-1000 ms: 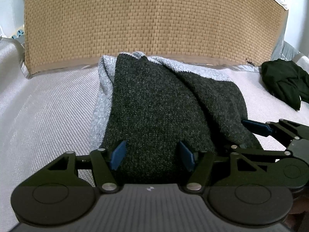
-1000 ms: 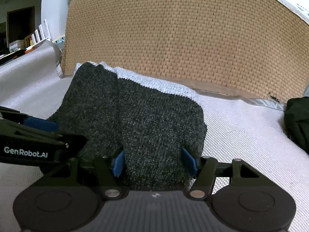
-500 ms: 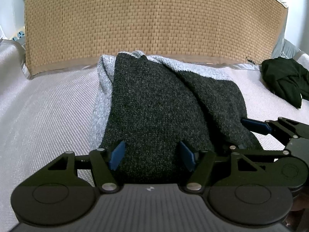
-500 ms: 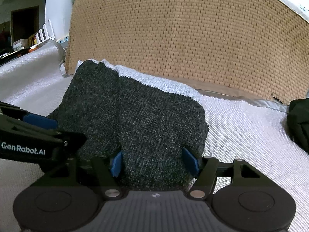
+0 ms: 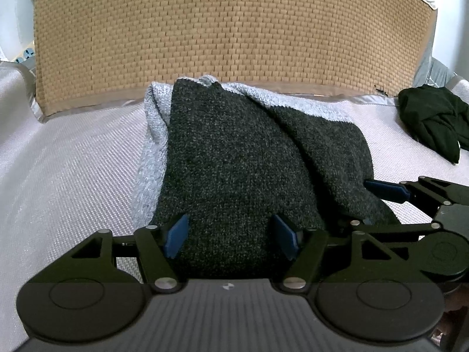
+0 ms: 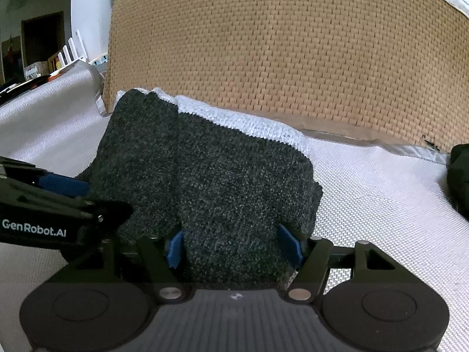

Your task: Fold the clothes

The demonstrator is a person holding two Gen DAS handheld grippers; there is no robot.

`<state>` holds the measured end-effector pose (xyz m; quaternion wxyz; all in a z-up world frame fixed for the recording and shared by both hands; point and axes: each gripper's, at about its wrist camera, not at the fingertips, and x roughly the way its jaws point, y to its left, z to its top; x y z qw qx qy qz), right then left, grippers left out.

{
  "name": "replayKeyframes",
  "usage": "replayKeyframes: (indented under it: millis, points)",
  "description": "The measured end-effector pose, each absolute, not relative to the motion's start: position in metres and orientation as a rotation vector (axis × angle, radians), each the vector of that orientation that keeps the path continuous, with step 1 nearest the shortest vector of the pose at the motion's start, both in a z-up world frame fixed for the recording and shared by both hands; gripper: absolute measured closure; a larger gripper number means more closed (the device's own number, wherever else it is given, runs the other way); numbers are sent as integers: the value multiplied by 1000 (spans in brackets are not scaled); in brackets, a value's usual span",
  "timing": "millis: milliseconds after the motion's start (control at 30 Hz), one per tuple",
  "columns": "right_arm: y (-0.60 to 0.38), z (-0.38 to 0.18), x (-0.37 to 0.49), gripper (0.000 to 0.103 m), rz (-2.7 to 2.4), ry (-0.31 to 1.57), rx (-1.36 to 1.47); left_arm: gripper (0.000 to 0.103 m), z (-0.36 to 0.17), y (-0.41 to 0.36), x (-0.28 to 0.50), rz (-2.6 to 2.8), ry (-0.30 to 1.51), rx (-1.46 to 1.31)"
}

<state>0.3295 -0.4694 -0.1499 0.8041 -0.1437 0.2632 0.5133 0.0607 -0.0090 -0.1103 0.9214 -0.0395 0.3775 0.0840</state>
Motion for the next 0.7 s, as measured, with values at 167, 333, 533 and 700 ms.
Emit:
replayKeyframes:
  millis: [167,333,533,700]
  points:
    - [-471,-145,329,32,1101,565,-294,34,-108,-14,58,168,776,-60]
    - [-490,-135,315,34,1147,465,-360,33,-94,-22,46,114,791,58]
    - [-510,-123,314,34,1194,410,-460,26,-88,-27,35,69,839,157]
    - [-515,-120,296,34,1218,330,-661,26,-93,-39,30,55,850,268]
